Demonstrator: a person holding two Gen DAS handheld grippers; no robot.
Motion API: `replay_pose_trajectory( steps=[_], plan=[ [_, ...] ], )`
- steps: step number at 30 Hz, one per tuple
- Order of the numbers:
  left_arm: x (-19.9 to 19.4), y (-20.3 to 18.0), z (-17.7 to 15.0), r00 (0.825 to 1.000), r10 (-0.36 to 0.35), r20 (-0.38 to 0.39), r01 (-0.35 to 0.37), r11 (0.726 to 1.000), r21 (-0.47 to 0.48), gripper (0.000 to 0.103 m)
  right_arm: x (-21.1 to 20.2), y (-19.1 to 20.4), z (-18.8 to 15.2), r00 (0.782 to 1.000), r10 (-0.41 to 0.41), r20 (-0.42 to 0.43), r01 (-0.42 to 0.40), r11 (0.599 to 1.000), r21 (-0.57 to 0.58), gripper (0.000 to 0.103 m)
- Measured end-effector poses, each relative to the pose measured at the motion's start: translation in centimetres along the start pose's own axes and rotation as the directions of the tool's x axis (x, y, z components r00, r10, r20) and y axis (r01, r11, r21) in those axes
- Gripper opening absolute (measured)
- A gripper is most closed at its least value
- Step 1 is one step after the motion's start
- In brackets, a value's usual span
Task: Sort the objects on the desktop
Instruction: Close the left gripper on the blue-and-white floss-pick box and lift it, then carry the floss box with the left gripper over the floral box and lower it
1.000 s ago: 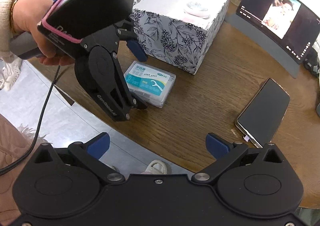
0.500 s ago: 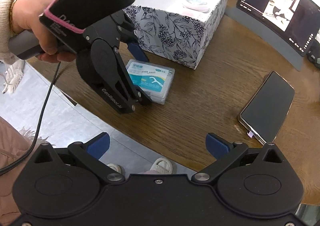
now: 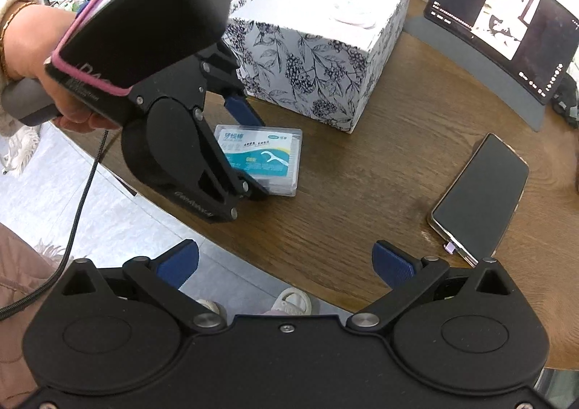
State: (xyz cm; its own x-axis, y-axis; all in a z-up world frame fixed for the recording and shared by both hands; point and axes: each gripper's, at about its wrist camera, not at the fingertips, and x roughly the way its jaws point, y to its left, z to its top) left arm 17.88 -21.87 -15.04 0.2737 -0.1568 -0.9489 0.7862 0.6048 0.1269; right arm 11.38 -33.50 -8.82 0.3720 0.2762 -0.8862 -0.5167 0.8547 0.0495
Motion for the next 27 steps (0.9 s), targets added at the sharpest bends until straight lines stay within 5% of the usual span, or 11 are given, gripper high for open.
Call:
replay_pose_trajectory(
  steps=[27],
  plan=[
    [-11.1, 1.9, -4.2, 0.984, 0.016, 0.179, 0.003, 0.994, -0.105, 0.057, -3.3, 6.9, 3.1, 0.996, -0.07, 0.057, 0.067, 0.996, 0.063, 0.103]
  ],
)
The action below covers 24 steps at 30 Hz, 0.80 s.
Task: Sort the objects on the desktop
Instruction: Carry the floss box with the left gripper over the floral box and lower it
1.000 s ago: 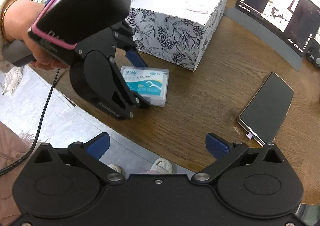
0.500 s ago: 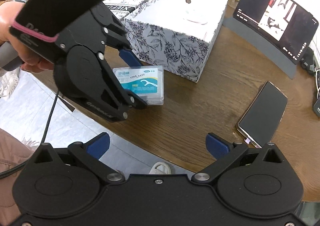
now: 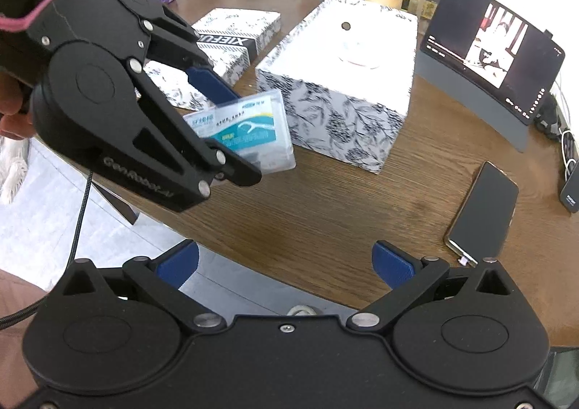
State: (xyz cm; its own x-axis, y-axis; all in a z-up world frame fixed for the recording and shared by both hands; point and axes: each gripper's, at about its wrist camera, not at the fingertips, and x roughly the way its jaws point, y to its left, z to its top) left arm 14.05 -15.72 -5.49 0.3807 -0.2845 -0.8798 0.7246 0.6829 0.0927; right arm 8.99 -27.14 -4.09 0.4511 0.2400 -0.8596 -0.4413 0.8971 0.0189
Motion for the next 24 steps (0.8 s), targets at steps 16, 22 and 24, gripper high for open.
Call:
replay_pose_trajectory(
  steps=[16, 22, 24],
  plan=[
    [-3.2, 2.2, 1.9, 0.996, 0.011, 0.089, -0.011, 1.0, 0.003, 0.057, -0.5, 1.8, 2.2, 1.0, 0.021, 0.001, -0.021, 0.997, 0.079, 0.103],
    [-1.9, 3.7, 3.8, 0.996, 0.01, 0.083, -0.01, 1.0, -0.003, 0.056, -0.2, 1.2, 3.3, 1.0, 0.027, 0.007, -0.028, 0.994, 0.107, 0.103],
    [-1.2, 4.3, 4.6, 0.997, 0.002, 0.08, -0.002, 1.0, 0.003, 0.056, 0.0, 0.8, 3.9, 0.999, 0.035, 0.01, -0.036, 0.993, 0.116, 0.103]
  ],
)
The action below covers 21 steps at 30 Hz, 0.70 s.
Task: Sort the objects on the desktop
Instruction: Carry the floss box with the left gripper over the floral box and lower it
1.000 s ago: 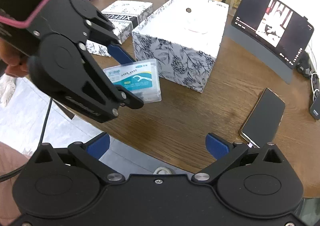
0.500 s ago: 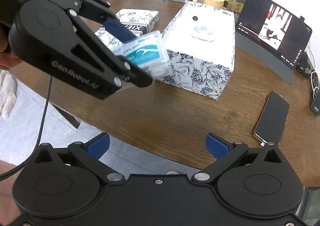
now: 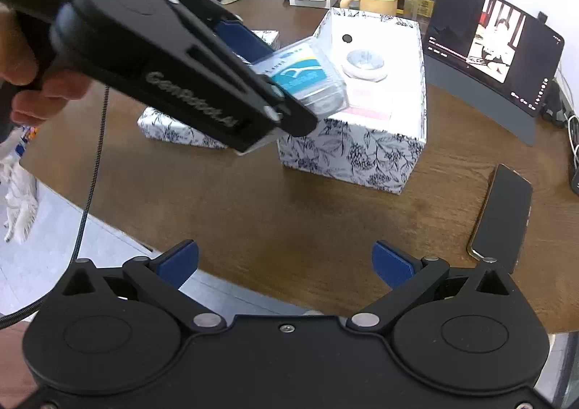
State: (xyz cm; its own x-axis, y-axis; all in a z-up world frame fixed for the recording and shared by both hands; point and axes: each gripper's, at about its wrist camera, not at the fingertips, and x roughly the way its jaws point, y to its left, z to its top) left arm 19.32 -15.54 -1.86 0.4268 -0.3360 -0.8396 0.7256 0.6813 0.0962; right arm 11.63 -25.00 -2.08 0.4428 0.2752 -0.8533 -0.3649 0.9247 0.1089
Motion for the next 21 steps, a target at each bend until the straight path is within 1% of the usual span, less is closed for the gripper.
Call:
replay_pose_trajectory(
  steps=[6, 9, 12, 17, 21],
  plan=[
    [2.6, 2.6, 2.6, 0.999, -0.029, -0.021, 0.029, 1.0, -0.004, 0.056, 0.9, -1.6, 2.2, 1.0, 0.023, 0.006, -0.023, 0.999, 0.025, 0.103],
    [4.1, 3.7, 3.7, 0.999, -0.033, -0.035, 0.034, 0.999, 0.01, 0.056, 1.7, -2.5, 3.1, 0.999, 0.034, 0.006, -0.034, 0.998, 0.046, 0.103],
    [5.7, 4.6, 4.6, 0.997, -0.051, -0.053, 0.052, 0.998, 0.018, 0.056, 2.5, -3.4, 3.7, 0.999, 0.042, 0.001, -0.042, 0.997, 0.07, 0.103],
    [9.3, 5.4, 5.6, 0.993, -0.068, -0.099, 0.074, 0.996, 0.056, 0.056, 4.1, -4.5, 4.5, 0.999, 0.023, -0.023, -0.021, 0.997, 0.072, 0.103],
    [12.2, 5.9, 6.2, 0.985, -0.096, -0.145, 0.112, 0.988, 0.105, 0.056, 5.5, -5.6, 4.8, 0.998, 0.043, -0.048, -0.038, 0.995, 0.092, 0.103]
  ],
)
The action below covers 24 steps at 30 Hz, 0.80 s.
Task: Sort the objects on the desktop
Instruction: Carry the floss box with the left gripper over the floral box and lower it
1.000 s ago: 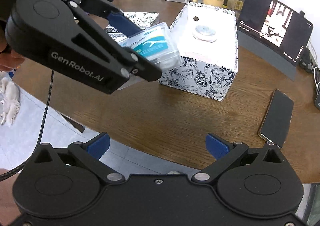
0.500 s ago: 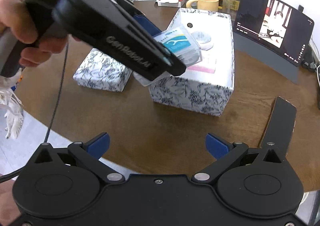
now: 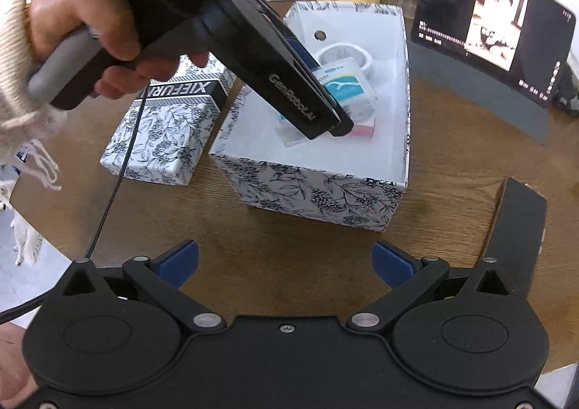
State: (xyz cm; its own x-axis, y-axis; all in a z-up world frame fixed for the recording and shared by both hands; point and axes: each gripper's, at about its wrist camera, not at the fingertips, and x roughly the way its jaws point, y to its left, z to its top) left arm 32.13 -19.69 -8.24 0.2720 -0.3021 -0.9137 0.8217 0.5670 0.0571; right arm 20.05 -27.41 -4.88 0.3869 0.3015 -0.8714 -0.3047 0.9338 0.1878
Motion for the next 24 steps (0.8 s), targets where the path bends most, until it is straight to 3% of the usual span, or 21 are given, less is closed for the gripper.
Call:
replay_pose_trajectory(
  steps=[5, 10, 18, 24],
  plan=[
    [2.8, 0.7, 0.6, 0.999, -0.021, -0.046, 0.026, 0.994, 0.102, 0.056, 1.8, -1.4, 0.2, 0.999, 0.01, -0.045, -0.009, 1.0, 0.02, 0.103],
    [4.7, 1.3, 0.7, 0.99, -0.112, -0.082, 0.122, 0.983, 0.135, 0.056, 3.0, -2.0, 0.4, 0.997, 0.031, -0.068, -0.028, 0.999, 0.037, 0.103],
    [6.5, 0.4, 0.4, 0.982, -0.123, -0.146, 0.157, 0.953, 0.259, 0.056, 4.3, -2.3, 1.0, 0.993, 0.073, -0.09, -0.068, 0.996, 0.052, 0.103],
    [7.8, 0.2, -0.6, 0.972, -0.137, -0.188, 0.19, 0.935, 0.301, 0.056, 4.8, -2.3, 1.4, 0.99, 0.1, -0.095, -0.095, 0.994, 0.058, 0.103]
  ],
)
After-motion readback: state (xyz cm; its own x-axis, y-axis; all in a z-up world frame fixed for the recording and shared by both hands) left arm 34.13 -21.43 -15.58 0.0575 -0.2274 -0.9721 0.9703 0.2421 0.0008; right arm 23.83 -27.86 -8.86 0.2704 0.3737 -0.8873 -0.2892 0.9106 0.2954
